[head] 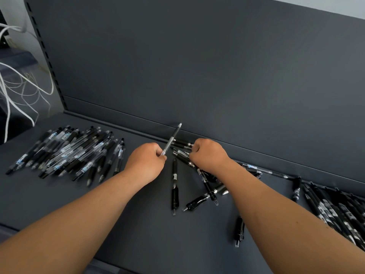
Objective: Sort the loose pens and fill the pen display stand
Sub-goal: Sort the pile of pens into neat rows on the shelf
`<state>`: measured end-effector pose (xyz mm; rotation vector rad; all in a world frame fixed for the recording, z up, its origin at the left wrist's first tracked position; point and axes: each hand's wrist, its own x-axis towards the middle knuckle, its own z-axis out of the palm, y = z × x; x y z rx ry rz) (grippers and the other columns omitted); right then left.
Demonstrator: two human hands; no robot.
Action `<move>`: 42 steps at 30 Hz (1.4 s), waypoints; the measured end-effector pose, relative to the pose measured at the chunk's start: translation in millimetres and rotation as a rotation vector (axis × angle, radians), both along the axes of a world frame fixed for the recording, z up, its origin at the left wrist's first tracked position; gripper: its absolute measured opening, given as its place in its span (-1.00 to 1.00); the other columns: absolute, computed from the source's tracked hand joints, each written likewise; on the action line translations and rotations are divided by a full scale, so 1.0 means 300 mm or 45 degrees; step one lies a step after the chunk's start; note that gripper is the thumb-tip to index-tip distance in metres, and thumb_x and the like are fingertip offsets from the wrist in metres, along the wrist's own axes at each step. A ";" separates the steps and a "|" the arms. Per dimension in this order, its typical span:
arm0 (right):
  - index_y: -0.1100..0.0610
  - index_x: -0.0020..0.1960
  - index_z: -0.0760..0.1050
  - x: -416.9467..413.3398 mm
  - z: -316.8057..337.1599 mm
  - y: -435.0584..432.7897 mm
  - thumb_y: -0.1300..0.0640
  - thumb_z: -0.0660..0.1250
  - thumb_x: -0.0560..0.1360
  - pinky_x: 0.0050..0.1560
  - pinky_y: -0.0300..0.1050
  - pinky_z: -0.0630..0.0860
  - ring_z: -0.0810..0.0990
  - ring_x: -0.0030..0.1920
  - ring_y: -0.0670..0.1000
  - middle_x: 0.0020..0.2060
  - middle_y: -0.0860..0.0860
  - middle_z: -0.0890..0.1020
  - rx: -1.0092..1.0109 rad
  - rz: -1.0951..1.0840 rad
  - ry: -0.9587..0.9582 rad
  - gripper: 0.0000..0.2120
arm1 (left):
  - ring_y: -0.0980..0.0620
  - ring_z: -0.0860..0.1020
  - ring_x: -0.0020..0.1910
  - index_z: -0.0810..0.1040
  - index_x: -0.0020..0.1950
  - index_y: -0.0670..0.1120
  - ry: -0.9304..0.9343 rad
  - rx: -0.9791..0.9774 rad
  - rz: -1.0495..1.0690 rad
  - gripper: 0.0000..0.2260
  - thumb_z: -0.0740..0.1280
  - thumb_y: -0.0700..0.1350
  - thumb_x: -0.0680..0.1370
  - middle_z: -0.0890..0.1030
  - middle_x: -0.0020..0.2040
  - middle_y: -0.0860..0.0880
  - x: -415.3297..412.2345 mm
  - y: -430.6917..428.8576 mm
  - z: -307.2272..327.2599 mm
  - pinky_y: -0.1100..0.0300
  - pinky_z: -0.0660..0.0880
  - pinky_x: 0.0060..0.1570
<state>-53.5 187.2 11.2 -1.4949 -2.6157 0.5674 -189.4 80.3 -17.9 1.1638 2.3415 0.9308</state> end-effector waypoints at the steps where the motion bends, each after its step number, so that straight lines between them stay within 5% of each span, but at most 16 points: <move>1: 0.08 0.03 0.53 -0.005 -0.001 -0.004 0.09 0.24 0.43 0.10 -0.01 0.51 0.50 0.11 0.11 0.03 0.04 0.57 0.029 -0.010 -0.004 -0.80 | 0.04 0.56 -0.16 0.55 -0.12 0.02 -0.007 0.000 0.003 -0.94 0.32 -0.05 0.54 0.59 -0.21 0.06 -0.001 -0.003 0.001 0.15 0.48 -0.16; 7: 0.07 0.31 0.41 -0.028 -0.011 -0.004 0.04 0.22 0.51 0.24 0.04 0.38 0.35 0.29 0.15 0.26 0.09 0.42 0.090 0.022 -0.228 -0.61 | 0.06 0.56 -0.16 0.55 -0.10 0.01 -0.023 0.000 0.013 -0.94 0.32 -0.04 0.54 0.59 -0.19 0.06 -0.014 -0.022 0.010 0.16 0.47 -0.16; 21: 0.13 0.12 0.48 -0.058 0.044 -0.026 0.16 0.31 0.48 0.16 0.02 0.48 0.53 0.11 0.11 0.07 0.06 0.57 -0.043 0.163 -0.367 -0.78 | 0.03 0.56 -0.11 0.56 -0.03 -0.03 -0.054 -0.015 0.008 -0.90 0.32 -0.03 0.54 0.60 -0.14 0.03 -0.015 -0.039 0.026 0.13 0.50 -0.08; 26: 0.20 0.22 0.42 -0.069 0.092 -0.057 0.19 0.35 0.50 0.08 -0.06 0.49 0.55 0.13 0.11 0.15 0.09 0.56 -0.080 0.299 -0.486 -0.68 | 0.05 0.55 -0.13 0.58 -0.06 -0.02 -0.060 -0.033 0.000 -0.91 0.31 -0.05 0.55 0.60 -0.15 0.05 -0.016 -0.047 0.037 0.18 0.44 -0.17; 31: 0.15 0.34 0.39 -0.074 0.087 -0.071 0.11 0.30 0.55 0.26 0.02 0.41 0.44 0.27 0.15 0.25 0.04 0.48 -0.068 0.429 -0.668 -0.62 | 0.03 0.56 -0.11 0.58 -0.06 -0.02 -0.128 -0.028 0.015 -0.92 0.33 -0.05 0.54 0.60 -0.13 0.03 -0.033 -0.062 0.032 0.13 0.50 -0.06; 34: 0.07 0.29 0.43 -0.073 0.078 -0.073 0.12 0.32 0.53 0.29 0.10 0.38 0.43 0.26 0.15 0.20 0.00 0.50 -0.066 0.415 -0.655 -0.67 | 0.03 0.57 -0.11 0.59 -0.06 -0.02 -0.140 -0.020 0.039 -0.92 0.33 -0.06 0.54 0.60 -0.15 0.05 -0.040 -0.073 0.035 0.16 0.49 -0.09; 37: 0.07 0.19 0.48 -0.059 0.070 -0.070 0.17 0.34 0.52 0.17 -0.04 0.41 0.50 0.17 0.10 0.07 -0.02 0.53 -0.068 0.397 -0.537 -0.75 | 0.04 0.57 -0.12 0.60 -0.05 -0.03 -0.159 -0.003 0.063 -0.92 0.33 -0.06 0.53 0.60 -0.16 0.05 -0.051 -0.090 0.040 0.20 0.45 -0.15; 42: 0.06 0.26 0.48 -0.048 0.066 -0.081 0.23 0.32 0.51 0.02 -0.17 0.41 0.52 0.16 0.09 0.18 0.02 0.55 -0.032 0.414 -0.461 -0.67 | 0.02 0.58 -0.10 0.59 -0.06 -0.02 -0.190 0.010 0.080 -0.93 0.33 -0.06 0.53 0.61 -0.16 0.04 -0.068 -0.123 0.050 0.13 0.51 -0.04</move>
